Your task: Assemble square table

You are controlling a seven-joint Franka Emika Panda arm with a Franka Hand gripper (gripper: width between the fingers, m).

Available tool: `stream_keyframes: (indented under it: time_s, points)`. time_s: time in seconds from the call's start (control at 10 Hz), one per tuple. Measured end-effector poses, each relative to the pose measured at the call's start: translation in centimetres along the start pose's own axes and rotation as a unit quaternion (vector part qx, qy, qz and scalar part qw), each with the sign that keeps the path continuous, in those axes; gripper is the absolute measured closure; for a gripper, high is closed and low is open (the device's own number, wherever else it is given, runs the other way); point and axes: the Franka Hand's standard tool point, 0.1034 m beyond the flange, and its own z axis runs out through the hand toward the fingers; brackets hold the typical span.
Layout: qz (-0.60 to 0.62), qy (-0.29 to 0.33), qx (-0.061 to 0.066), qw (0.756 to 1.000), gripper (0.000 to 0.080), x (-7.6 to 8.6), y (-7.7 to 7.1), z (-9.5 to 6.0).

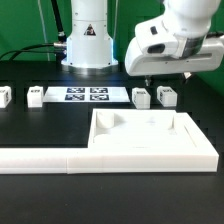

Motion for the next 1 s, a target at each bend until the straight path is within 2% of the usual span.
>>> stream_keyframes:
  time_s: [0.3, 0.5, 0.8, 1.0]
  points:
    - [-0.005, -0.096, -0.005, 0.995, 0.0151, -0.4, -0.8, 0.9]
    - [-0.008, -0.132, -0.006, 0.991, 0.0151, -0.3, -1.2, 1.8]
    - [-0.01, -0.129, -0.007, 0.992, 0.0151, -0.1, -1.4, 3.0]
    - [-0.003, -0.136, -0.013, 0.991, 0.0151, -0.3, -1.5, 3.8]
